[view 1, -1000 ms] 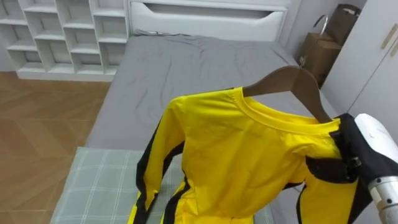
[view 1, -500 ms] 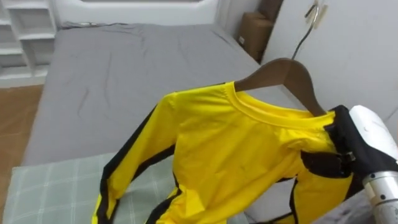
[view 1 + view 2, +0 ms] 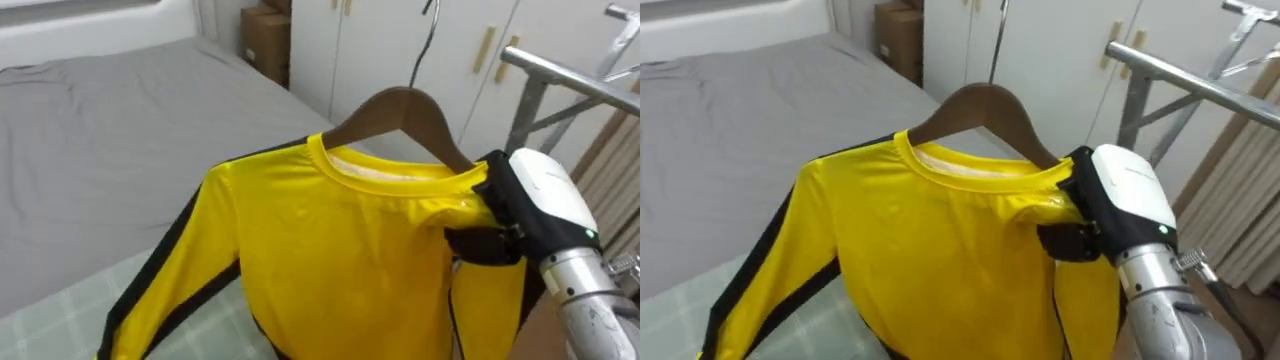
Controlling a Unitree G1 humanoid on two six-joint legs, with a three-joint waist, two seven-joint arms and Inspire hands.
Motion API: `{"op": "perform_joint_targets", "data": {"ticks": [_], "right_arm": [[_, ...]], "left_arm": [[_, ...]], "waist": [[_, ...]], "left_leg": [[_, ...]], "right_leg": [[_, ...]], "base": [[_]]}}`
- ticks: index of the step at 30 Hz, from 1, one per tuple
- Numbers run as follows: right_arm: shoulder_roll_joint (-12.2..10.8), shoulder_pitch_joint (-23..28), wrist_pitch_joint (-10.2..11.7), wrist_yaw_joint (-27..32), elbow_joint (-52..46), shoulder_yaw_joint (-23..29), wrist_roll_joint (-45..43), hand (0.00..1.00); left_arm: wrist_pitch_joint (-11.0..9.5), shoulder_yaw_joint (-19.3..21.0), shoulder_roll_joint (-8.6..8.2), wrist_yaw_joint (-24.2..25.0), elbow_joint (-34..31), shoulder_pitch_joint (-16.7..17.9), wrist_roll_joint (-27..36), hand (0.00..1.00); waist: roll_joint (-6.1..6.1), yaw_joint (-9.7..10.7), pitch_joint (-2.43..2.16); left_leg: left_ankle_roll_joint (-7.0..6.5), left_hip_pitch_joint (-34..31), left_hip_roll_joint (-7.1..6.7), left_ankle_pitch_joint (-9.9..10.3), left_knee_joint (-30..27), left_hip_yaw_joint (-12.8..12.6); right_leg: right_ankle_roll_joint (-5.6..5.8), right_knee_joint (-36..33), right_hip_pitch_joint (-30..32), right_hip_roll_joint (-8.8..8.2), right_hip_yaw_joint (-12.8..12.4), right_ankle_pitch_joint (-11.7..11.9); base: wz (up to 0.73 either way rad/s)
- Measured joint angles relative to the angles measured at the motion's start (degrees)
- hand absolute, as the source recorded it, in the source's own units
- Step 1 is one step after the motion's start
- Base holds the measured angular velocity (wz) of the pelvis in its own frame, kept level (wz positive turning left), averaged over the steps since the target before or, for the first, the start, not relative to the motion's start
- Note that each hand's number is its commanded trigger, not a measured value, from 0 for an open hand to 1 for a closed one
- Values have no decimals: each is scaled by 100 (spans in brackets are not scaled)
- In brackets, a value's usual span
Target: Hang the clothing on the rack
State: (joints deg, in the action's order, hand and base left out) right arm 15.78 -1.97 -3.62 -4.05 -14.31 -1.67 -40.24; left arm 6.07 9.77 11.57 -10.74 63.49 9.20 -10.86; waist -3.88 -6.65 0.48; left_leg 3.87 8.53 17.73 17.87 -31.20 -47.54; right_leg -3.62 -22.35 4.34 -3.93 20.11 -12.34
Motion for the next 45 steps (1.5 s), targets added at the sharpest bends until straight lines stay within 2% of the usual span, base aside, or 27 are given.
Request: {"op": "perform_joint_targets", "data": {"ticks": [1, 2, 3, 4, 5, 6, 7, 8, 10, 11, 12, 14, 16, 19, 23, 27, 30, 31, 35, 38, 45], "right_arm": [[2, -54, 3, 3, 9, -100, 6, 100], [-3, -60, 4, 14, 9, -207, 67, 100], [-1, -59, 4, 17, 9, -264, 94, 100], [36, -50, 2, 20, 16, -347, 182, 100], [45, -46, 2, 29, 69, -386, 184, 100], [38, -47, 2, 30, 118, -398, 188, 100], [50, -47, 0, 32, 209, -419, 189, 100], [85, -49, -13, 32, 249, -441, 183, 100], [92, -38, -12, 114, 282, -512, 191, 100], [58, -38, -11, 177, 362, -559, 184, 100], [51, -37, -11, 211, 395, -587, 172, 100], [23, -33, -11, 256, 449, -617, 140, 100], [32, -14, -4, 283, 446, -610, 133, 100], [35, 3, -5, 308, 410, -516, 114, 100], [28, 5, -21, 361, 333, -259, 111, 100], [17, 143, -36, 395, 219, -132, 112, 100], [13, 162, -83, 394, 193, -133, 205, 100], [1, 165, -111, 395, 188, -132, 188, 100], [-17, 167, -132, 395, 145, -133, -67, 100], [-9, 165, -130, 406, 135, -130, -177, 100], [-18, 149, -148, 403, 128, -154, -178, 100]], "left_arm": [[16, -29, 4, -39, -13, 51, 10, 0], [51, -60, 7, -63, -12, 69, 5, 0], [62, -77, -2, -69, -12, 69, 8, 0], [86, -134, -37, -95, -9, 68, 5, 0], [130, -185, -65, -103, 18, 90, 8, 0], [160, -221, -77, -114, 17, 134, 7, 0], [230, -279, -92, -146, 16, 269, -3, 0], [282, -283, -163, -164, 18, 408, -1, 0], [394, -280, -205, -166, 76, 532, 2, 0], [489, -255, -203, -167, 114, 549, 6, 0], [536, -256, -207, -166, 127, 548, 21, 0], [632, -253, -196, -179, 168, 470, 186, 0], [688, -83, -210, -225, 235, 400, 248, 0], [782, -16, -207, -262, 233, 396, 247, 0], [782, 26, -207, -323, 233, 326, 251, 0], [781, 17, -209, -424, 231, 248, 439, 0], [781, -9, -222, -492, 299, 249, 602, 0], [780, -38, -222, -500, 353, 252, 674, 0], [726, 4, -222, -493, 701, 247, 668, 0], [721, 122, -221, -491, 767, 250, 668, 0], [721, 121, -222, -503, 863, 247, 678, 0]], "waist": [[45, -55, -2], [57, -64, -11], [28, -61, -27], [30, -10, -23], [17, -13, -2], [0, -15, 4], [-8, -58, 7], [57, -191, -6], [159, -194, 5], [159, -185, 8], [172, -176, 6], [127, -99, -7], [115, -32, -8], [94, 258, -6], [61, 362, 12], [30, 372, 31], [-8, 373, 54], [-20, 349, 62], [-23, 301, 62], [-21, 280, 59], [-34, 171, 49]], "left_leg": [[-69, -94, 60, -106, -353, 706], [-174, -287, 43, -293, -699, 1335], [-197, -380, 6, -340, -811, 1630], [-190, -570, -230, -330, -817, 2265], [-193, -762, -511, -287, -688, 2761], [-193, -857, -669, -286, -601, 2951], [-192, -1045, -981, -287, -279, 3320], [-186, -1189, -1235, -292, 225, 3710], [-143, -1386, -1354, -382, 998, 4154], [-95, -1487, -1444, -758, 1199, 4368], [-154, -1474, -1456, -861, 1217, 4387], [-185, -1445, -1462, -849, 1280, 4228], [-229, -1437, -1466, -824, 1342, 4137], [-236, -1429, -1554, -818, 1402, 4283], [-229, -1429, -1547, -816, 1454, 4284], [-227, -1412, -1546, -813, 1479, 4258], [-229, -1346, -1531, -811, 1560, 4093], [-235, -1311, -1511, -805, 1589, 3968], [-229, -1132, -1482, -786, 1757, 3700], [-215, -1044, -1446, -766, 1792, 3660], [-205, -876, -1437, -742, 1834, 3664]], "right_leg": [[-82, -38, -27, 156, -334, -49], [-164, -61, -77, 268, -631, -58], [-196, -60, -92, 311, -767, -56], [-225, -40, -97, 381, -1052, -72], [-243, -16, -94, 414, -1321, -61], [-245, -6, -89, 428, -1476, -55], [-235, -4, -59, 471, -1808, -31], [-227, 2, -6, 587, -2194, 15], [-233, 58, 32, 708, -2446, 94], [-202, 54, 80, 765, -2652, 100], [-176, 62, 87, 800, -2722, 101], [-99, 104, 172, 784, -2753, 117], [-70, 324, 152, 687, -2390, 187], [-61, 483, 44, 637, -2320, 185], [-64, 573, 25, 642, -2330, 184], [-64, 600, 13, 644, -2368, 176], [-61, 573, 55, 656, -2503, 175], [-60, 560, 71, 671, -2583, 176], [-50, 596, 45, 712, -2832, 193], [-56, 784, -89, 758, -2913, 270], [-64, 870, -273, 776, -2964, 282]], "base": [[-142], [-135], [-109], [-101], [-105], [-129], [-154], [-157], [-127], [-98], [-68], [-36], [-21], [19], [3], [-3], [-27], [-41], [-34], [-11], [-3]]}}
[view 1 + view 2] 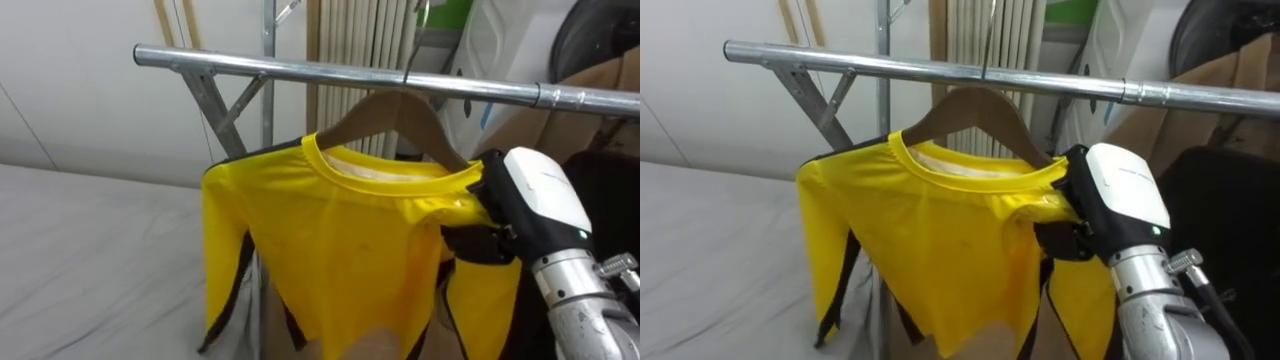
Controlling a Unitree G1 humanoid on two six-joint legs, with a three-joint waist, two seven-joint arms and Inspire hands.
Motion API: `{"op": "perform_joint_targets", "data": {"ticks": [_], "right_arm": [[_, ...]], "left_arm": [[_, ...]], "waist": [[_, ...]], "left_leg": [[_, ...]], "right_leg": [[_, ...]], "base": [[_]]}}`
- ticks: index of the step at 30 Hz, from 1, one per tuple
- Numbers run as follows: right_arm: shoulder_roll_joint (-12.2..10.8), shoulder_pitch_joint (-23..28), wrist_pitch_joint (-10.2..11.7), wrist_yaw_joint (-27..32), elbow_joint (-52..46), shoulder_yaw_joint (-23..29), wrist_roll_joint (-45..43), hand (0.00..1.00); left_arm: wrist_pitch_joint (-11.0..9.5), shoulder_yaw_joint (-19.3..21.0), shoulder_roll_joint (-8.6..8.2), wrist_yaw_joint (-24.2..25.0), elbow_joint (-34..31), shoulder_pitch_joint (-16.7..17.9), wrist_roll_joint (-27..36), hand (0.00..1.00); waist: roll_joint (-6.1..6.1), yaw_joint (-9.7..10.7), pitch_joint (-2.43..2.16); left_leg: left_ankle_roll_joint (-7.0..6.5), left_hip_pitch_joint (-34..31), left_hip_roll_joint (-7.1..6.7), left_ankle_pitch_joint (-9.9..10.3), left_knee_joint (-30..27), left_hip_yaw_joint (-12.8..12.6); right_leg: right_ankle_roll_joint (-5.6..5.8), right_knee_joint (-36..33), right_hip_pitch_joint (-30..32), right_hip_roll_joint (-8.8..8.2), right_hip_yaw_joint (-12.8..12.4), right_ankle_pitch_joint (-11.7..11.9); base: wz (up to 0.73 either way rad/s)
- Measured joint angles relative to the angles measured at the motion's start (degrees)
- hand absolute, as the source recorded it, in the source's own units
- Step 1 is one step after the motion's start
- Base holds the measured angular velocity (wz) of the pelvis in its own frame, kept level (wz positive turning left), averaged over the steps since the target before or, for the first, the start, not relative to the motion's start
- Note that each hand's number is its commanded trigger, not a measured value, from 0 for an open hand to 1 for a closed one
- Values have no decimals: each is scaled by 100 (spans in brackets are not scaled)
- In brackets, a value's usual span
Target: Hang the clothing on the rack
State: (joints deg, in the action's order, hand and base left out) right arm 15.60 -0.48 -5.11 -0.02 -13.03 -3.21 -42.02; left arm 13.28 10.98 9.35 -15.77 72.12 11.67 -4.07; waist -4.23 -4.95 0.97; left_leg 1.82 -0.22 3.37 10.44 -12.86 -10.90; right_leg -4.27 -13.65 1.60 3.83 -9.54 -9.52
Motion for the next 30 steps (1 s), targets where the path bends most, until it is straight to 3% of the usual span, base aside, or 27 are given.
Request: {"op": "perform_joint_targets", "data": {"ticks": [19, 24, 26, 30], "right_arm": [[-107, 15, -74, -18, -15, 11, 355, 100], [-91, 93, -73, -15, 50, 15, 477, 100], [-91, 111, -73, -15, 49, 23, 632, 100], [-91, 114, -73, -18, 55, 26, 853, 100]], "left_arm": [[1, 9, -1, -160, -123, -99, -16, 0], [-11, 15, -13, -160, -120, -47, -47, 0], [-19, 30, -41, -160, -121, -13, -54, 0], [-21, 119, -85, -160, -120, 2, -62, 0]], "waist": [[6, 5, -14], [42, -44, -26], [83, -40, -70], [116, -32, -71]], "left_leg": [[3, -7, -10, 0, -25, 170], [5, 80, -14, -2, 45, 147], [6, 103, -16, -2, 78, 142], [12, 165, -21, -5, 110, 155]], "right_leg": [[-13, 116, -105, -32, 204, 10], [-13, 131, -155, -28, 189, 10], [-13, 183, -190, -33, 192, 10], [-14, 197, -243, -35, 192, 10]], "base": [[4], [-3], [0], [0]]}}
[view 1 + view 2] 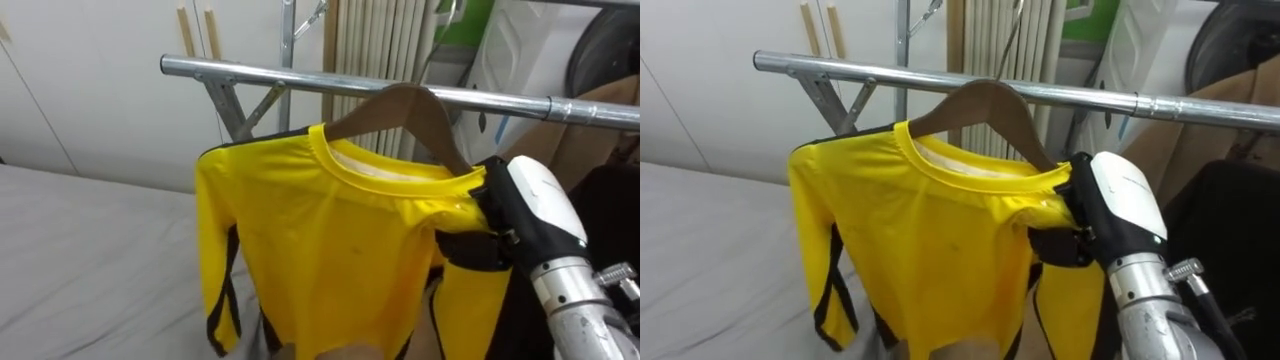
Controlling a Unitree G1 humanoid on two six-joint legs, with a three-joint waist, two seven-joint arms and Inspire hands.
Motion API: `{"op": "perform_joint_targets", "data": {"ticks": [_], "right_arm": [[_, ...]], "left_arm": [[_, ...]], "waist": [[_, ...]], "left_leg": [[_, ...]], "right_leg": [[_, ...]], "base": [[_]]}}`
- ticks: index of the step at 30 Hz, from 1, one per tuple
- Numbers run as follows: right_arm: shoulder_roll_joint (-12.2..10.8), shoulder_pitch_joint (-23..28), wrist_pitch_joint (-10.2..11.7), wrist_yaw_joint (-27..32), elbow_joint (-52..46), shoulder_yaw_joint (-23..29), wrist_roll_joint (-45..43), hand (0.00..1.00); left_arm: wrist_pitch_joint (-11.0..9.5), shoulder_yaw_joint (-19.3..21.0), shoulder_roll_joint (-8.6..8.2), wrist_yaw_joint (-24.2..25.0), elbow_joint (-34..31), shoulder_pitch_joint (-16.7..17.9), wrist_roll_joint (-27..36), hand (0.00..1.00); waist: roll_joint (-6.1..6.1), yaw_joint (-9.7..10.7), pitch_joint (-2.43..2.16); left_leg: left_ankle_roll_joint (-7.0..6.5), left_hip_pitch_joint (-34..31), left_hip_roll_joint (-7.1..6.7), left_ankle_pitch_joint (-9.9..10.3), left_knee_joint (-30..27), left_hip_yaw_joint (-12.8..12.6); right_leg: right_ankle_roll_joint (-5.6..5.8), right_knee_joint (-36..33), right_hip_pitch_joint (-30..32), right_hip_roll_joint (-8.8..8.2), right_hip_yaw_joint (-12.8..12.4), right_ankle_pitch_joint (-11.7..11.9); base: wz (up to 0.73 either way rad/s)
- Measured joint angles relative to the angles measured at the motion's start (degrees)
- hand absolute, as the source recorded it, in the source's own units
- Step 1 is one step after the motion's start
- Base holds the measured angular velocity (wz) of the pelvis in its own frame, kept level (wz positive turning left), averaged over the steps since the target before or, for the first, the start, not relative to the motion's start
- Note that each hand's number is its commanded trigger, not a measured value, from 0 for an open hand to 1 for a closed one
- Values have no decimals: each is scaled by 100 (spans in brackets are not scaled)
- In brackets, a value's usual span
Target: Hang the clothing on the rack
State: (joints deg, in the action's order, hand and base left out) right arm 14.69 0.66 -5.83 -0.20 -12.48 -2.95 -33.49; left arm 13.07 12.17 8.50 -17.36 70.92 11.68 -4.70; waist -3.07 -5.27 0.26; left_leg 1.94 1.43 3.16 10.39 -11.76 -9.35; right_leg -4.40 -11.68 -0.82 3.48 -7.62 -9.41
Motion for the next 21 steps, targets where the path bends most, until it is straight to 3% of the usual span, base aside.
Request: {"op": "perform_joint_targets", "data": {"ticks": [6, 13, 21], "right_arm": [[-1, -7, 0, -54, 153, 54, 459, 100], [1, -40, -2, -257, 388, 193, 1010, 100], [3, -54, -1, -434, 512, 203, 1119, 100]], "left_arm": [[-9, 12, -10, 1, -44, 10, 0, 0], [-19, 115, -6, 0, -108, 8, -1, 0], [-34, 119, -3, 1, -108, 7, 0, 0]], "waist": [[-11, 12, 6], [-126, 14, 66], [-145, 13, 65]], "left_leg": [[0, 21, -4, 0, 4, 20], [3, 18, -3, -3, 2, 14], [3, 16, -8, -3, 3, 19]], "right_leg": [[-2, 12, -27, -4, 19, -3], [-2, 13, -27, -10, 55, -4], [-1, 22, -30, -19, 72, -5]], "base": [[1], [0], [0]]}}
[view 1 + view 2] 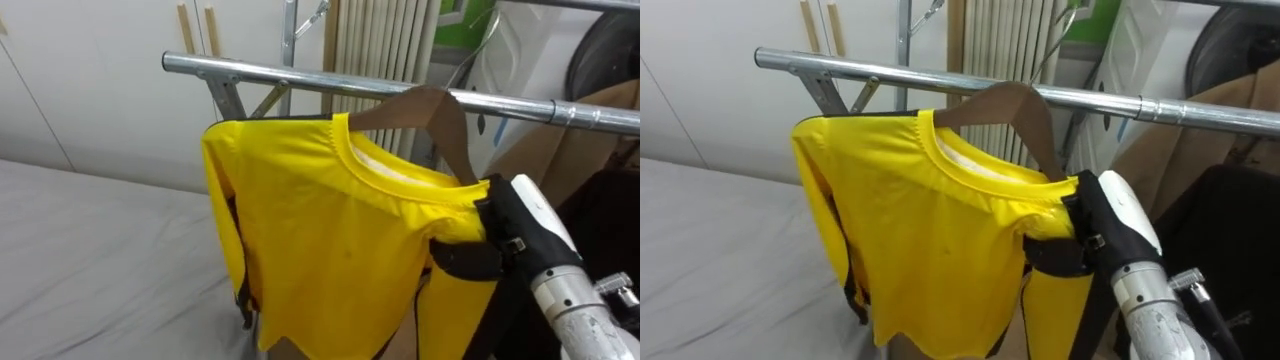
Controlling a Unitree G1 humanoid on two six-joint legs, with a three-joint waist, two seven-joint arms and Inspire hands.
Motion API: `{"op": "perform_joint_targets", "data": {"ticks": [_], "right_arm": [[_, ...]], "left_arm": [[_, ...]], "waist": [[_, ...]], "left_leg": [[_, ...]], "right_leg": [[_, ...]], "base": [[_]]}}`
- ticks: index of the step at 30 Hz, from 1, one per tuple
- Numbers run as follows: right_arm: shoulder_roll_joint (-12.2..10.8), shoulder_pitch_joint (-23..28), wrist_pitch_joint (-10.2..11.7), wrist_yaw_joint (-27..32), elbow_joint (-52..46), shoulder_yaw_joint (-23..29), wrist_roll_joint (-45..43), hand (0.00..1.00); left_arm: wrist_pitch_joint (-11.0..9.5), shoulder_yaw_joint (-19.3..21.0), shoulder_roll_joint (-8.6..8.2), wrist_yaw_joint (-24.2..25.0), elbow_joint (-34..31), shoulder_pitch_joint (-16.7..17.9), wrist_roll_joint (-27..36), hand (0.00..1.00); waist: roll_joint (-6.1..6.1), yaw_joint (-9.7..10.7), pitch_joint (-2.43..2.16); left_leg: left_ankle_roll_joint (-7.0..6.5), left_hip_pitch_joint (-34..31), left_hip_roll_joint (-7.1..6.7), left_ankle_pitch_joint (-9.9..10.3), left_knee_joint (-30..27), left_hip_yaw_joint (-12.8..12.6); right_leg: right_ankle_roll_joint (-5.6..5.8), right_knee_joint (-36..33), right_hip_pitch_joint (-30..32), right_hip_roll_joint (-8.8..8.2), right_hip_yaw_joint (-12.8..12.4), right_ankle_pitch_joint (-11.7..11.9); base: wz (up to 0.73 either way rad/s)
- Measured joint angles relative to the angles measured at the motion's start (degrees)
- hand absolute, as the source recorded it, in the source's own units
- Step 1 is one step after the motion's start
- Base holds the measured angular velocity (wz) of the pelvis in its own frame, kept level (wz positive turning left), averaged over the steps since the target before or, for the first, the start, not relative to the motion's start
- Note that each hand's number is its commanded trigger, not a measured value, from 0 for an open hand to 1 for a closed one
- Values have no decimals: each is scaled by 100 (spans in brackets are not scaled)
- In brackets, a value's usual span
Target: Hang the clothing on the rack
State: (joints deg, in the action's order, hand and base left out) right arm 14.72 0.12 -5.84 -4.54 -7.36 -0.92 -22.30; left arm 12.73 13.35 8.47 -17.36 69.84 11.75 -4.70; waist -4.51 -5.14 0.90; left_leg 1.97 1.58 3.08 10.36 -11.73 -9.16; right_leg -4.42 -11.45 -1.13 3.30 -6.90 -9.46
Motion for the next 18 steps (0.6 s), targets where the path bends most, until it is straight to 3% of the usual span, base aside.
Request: {"op": "perform_joint_targets", "data": {"ticks": [10, 18], "right_arm": [[56, -232, 2, -41, 552, 4, -4, 100], [256, -596, 127, -54, 1279, -6, -50, 100]], "left_arm": [[-7, -10, 0, 57, -109, -1, 1, 0], [-6, 0, 20, 209, -271, 0, -234, 0]], "waist": [[-14, -21, -1], [-24, -221, 6]], "left_leg": [[-9, 4, -50, -6, -17, 138], [-10, 10, -53, -6, -46, 198]], "right_leg": [[14, 39, -76, -36, 82, -8], [10, 60, -122, -49, 158, -5]], "base": [[6], [4]]}}
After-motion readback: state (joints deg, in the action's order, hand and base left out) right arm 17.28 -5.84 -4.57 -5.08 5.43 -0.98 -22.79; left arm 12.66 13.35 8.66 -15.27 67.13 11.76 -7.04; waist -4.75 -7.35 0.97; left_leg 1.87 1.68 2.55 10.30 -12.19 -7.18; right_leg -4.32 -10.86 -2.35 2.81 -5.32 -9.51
